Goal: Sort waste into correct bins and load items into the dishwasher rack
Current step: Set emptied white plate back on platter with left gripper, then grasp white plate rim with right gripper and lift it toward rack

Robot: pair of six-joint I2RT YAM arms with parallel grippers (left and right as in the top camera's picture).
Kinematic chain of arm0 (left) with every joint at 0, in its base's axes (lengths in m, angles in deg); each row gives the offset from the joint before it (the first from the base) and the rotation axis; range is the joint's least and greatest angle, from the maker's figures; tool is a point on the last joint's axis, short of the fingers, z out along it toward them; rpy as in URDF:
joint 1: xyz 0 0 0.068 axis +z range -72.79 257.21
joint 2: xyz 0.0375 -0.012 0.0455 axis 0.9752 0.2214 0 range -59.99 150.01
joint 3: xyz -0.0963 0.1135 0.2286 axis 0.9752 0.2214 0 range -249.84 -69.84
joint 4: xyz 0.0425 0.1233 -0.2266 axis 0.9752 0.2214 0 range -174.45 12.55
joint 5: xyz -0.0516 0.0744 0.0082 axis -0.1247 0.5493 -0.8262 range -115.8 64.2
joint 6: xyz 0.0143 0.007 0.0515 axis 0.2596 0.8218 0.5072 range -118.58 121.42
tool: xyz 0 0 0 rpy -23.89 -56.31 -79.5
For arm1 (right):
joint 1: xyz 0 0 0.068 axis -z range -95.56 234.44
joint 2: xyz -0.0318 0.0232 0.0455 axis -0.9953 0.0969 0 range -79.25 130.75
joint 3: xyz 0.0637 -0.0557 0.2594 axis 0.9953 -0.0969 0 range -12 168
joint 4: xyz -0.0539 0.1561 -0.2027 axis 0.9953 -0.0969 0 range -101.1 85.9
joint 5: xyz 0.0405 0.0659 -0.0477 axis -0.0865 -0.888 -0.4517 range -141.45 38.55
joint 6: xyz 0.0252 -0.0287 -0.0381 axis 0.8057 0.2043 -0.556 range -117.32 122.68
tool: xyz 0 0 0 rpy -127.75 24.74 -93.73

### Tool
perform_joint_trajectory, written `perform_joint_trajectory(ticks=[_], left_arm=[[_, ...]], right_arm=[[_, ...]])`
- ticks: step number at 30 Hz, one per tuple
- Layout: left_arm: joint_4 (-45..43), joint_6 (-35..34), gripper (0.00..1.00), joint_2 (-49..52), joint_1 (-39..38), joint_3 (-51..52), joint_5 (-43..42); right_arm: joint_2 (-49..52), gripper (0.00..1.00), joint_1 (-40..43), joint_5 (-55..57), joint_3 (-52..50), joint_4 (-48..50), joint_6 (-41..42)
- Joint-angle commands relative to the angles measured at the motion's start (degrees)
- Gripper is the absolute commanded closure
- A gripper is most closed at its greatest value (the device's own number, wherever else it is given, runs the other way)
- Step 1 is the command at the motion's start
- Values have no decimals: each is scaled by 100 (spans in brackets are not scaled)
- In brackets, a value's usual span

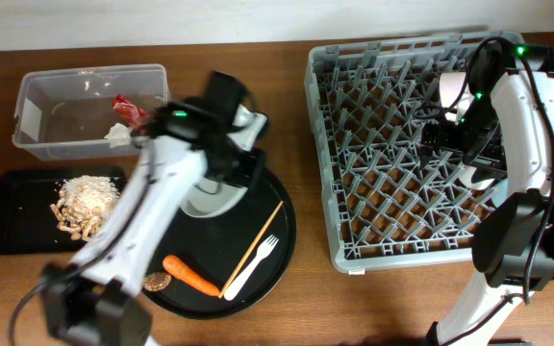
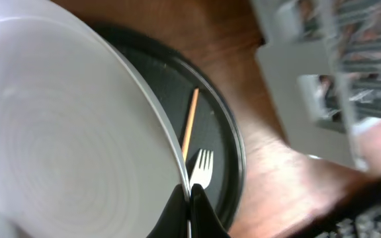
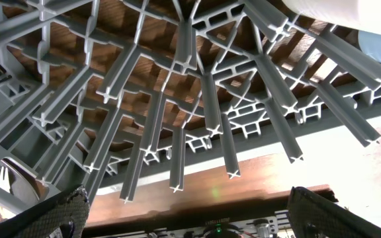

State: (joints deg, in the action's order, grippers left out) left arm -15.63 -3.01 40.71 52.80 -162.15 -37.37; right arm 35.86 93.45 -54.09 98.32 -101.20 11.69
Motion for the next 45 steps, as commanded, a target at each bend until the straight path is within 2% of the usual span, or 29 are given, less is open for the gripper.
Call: perform_joint_trajectory(ticks=[1, 6, 11, 12, 14, 15, 18, 21, 22, 25, 27, 30, 31, 33, 34, 39, 42, 45], left_arm=[[-101, -542, 100, 695, -378, 116, 715], [-68, -796, 100, 1335, -621, 120, 1060], [-22, -796, 98, 1539, -695, 120, 990], [-24, -796, 93, 1526, -697, 118, 988], [-9, -796, 58, 1495, -695, 114, 990], [9, -796, 49, 1475, -693, 105, 990], [179, -793, 47, 1305, -693, 7, 1064], [442, -796, 46, 839, -634, -162, 1484], [511, -796, 42, 590, -568, -192, 1622], [737, -796, 32, -275, -133, -197, 1764], [916, -796, 26, -837, 420, -197, 1764], [1084, -798, 24, -1296, 1209, -197, 1762], [1150, -798, 20, -1464, 1648, -197, 1759], [1233, -828, 5, -1624, 2234, -197, 1703], [1283, -946, 2, -1687, 2605, -190, 1676], [1399, -1121, 1, -1705, 3552, -87, 1676], [1399, -1185, 1, -1705, 3788, -17, 1561], [1399, -1185, 1, -1705, 3797, -17, 1563]], right_arm=[[-129, 1, 0, 28, -46, -26, 20], [-129, 1, 0, 28, -46, -26, 20], [-129, 1, 0, 28, -46, -26, 20], [-129, 1, 0, 28, -46, -26, 20], [-129, 1, 0, 28, -46, -26, 20], [-129, 1, 0, 28, -46, -26, 20], [-129, 1, 0, 26, -46, -26, 20], [-129, 1, 0, -46, -46, -26, 15], [-129, 1, 0, -63, -46, -26, -2], [-155, 1, 0, 26, -44, -26, -4], [-299, 1, -11, 72, 42, -24, -2], [-616, 1, -170, 66, 345, -24, -2], [-802, 1, -341, 48, 527, -24, -4], [-1040, 1, -675, -76, 732, 31, -7], [-1172, 1, -979, -212, 789, 133, -26], [-1121, 2, -2535, -317, 787, 501, -20], [-774, 1, -3451, -319, 787, 857, 125], [-361, 1, -4019, -315, 787, 1220, 337]])
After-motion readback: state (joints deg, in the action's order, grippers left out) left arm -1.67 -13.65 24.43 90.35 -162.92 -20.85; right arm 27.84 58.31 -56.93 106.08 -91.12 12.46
